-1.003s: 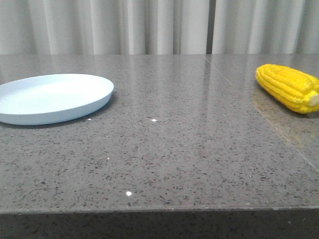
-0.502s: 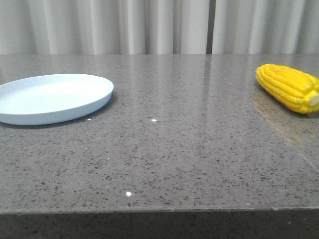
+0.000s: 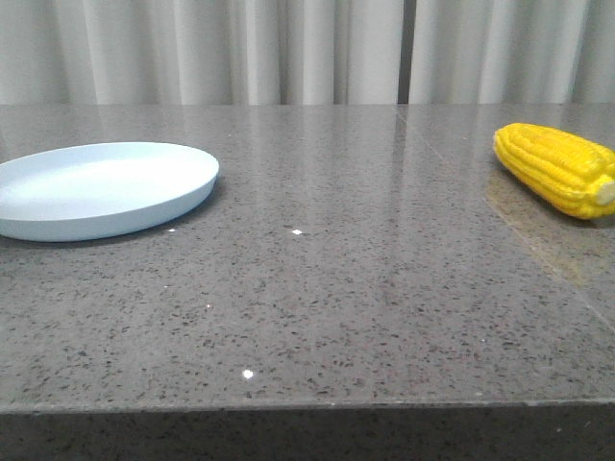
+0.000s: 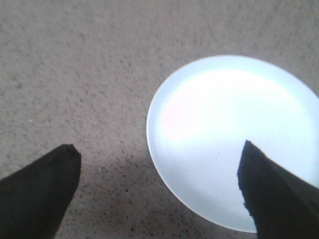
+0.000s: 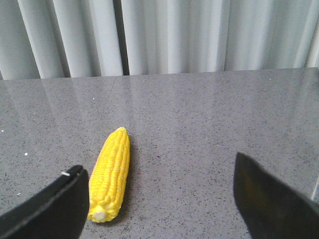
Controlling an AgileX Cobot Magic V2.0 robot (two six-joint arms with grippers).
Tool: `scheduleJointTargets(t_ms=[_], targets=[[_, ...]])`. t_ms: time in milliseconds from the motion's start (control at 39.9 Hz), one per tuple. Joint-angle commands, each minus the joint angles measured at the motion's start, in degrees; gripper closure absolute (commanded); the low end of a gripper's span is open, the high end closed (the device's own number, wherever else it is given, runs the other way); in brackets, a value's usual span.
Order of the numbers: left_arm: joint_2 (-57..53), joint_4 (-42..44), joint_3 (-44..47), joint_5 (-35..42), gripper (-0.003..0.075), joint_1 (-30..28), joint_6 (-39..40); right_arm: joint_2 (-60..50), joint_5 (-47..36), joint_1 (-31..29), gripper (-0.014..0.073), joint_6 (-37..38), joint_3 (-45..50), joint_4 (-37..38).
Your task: Place corn on plate with both arms
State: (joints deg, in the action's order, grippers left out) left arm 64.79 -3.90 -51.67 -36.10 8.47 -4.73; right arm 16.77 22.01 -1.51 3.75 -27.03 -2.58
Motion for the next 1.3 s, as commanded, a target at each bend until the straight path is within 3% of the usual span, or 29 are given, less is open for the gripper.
scheduleJointTargets(t_ms=[0, 176, 401, 652, 752, 878, 1003, 1279], targets=[[5.35, -1.78, -5.53, -3.1, 0.0102, 0.72, 0.32, 0.88, -4.4, -0.21, -0.0019, -0.45, -2.07, 0.01], [15.21, -2.39, -11.01, -7.11, 0.0136, 0.72, 0.32, 0.88, -4.4, -0.21, -0.0019, -0.45, -2.07, 0.01], [21.16, -4.0, -12.46, -7.02, 0.0339, 0.72, 0.32, 0.88, -4.4, -0.21, -0.0019, -0.45, -2.07, 0.01], [23.21, -4.0, -12.46, -6.3, 0.0381, 0.72, 0.32, 0.88, -4.4, -0.21, -0.0019, -0.45, -2.07, 0.01], [23.21, -4.0, -12.46, -6.12, 0.0503, 0.72, 0.32, 0.88, -4.4, -0.21, -0.0019, -0.45, -2.07, 0.01], [23.11, -4.0, -12.46, -5.86, 0.0739, 0.72, 0.32, 0.88, -4.4, -0.21, -0.0019, -0.45, -2.07, 0.01], [22.53, -6.34, -12.83, -5.71, 0.0741, 0.72, 0.32, 0.88, -4.4, -0.21, -0.0019, -0.45, -2.07, 0.01], [20.01, -20.77, -16.51, -4.61, 0.0741, 2.14, -2.67, 0.88, -4.4, -0.21, -0.0019, -0.45, -2.01, 0.01]])
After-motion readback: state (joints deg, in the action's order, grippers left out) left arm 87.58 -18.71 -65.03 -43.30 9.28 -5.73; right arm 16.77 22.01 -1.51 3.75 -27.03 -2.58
